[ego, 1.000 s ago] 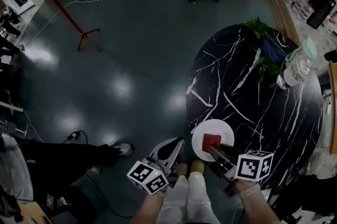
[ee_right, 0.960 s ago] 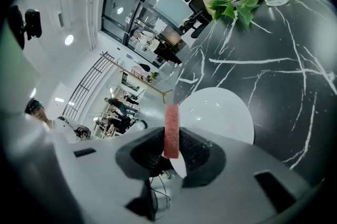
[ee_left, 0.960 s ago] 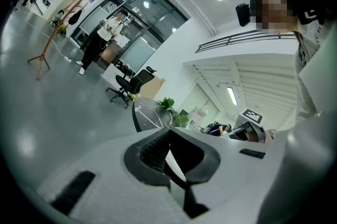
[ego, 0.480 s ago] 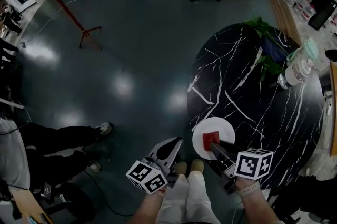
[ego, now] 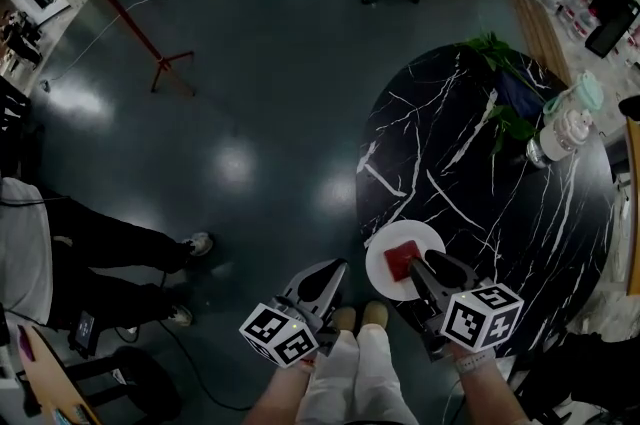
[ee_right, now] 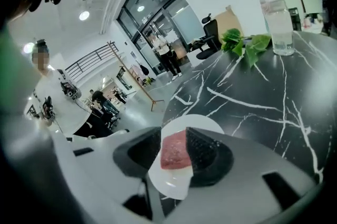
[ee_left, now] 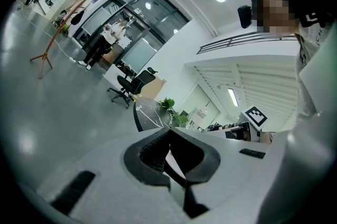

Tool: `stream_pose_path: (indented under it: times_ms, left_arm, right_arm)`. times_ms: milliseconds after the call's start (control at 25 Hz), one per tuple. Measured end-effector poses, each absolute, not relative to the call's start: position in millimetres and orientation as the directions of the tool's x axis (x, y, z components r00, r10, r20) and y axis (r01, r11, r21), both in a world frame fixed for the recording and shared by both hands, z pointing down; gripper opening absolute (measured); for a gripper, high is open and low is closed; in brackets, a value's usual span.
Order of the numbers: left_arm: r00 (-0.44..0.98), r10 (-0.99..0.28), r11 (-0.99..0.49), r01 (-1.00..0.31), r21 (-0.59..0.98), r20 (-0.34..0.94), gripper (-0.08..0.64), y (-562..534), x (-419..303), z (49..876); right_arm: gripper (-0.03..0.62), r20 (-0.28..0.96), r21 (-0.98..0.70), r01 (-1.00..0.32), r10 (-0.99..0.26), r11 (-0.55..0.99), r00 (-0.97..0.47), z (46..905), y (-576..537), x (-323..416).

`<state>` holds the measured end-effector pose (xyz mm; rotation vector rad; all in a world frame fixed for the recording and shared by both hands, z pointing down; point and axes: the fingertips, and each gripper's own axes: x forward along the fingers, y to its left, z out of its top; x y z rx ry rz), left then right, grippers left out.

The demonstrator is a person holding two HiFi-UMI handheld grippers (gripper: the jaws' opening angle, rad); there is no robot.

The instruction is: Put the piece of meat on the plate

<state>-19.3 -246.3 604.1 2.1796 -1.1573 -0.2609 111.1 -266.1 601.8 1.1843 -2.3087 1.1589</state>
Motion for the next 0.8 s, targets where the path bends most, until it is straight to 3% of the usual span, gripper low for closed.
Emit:
stream_pose_path:
  times_ms: [320, 640, 800]
  left_arm:
    - [0.592, -0.798, -0.408, -0.669, 0.621, 0.113, 0.009, -246.0, -20.4, 592.1]
    - [0.600, -0.795, -0.434, -0.663, 0.609, 0.087, 0.009, -244.1, -18.7, 561.9]
    - [0.614, -0.786, -0.457, -0.654, 0.603, 0.072, 0.009, -240.3, -12.1, 544.7]
  right_arm:
    - [0.143, 0.535, -0.524, -0.776, -0.574, 0.350, -0.620, 584.3, -262.2, 115.9]
    - [0.141, 0.460, -0.589, -0.680, -0.511, 0.436, -0.726, 553.9, -235.2, 95.9]
    - [0.102, 0.429, -0.589, -0.659, -0.510, 0.467, -0.745, 536.6, -225.5, 92.1]
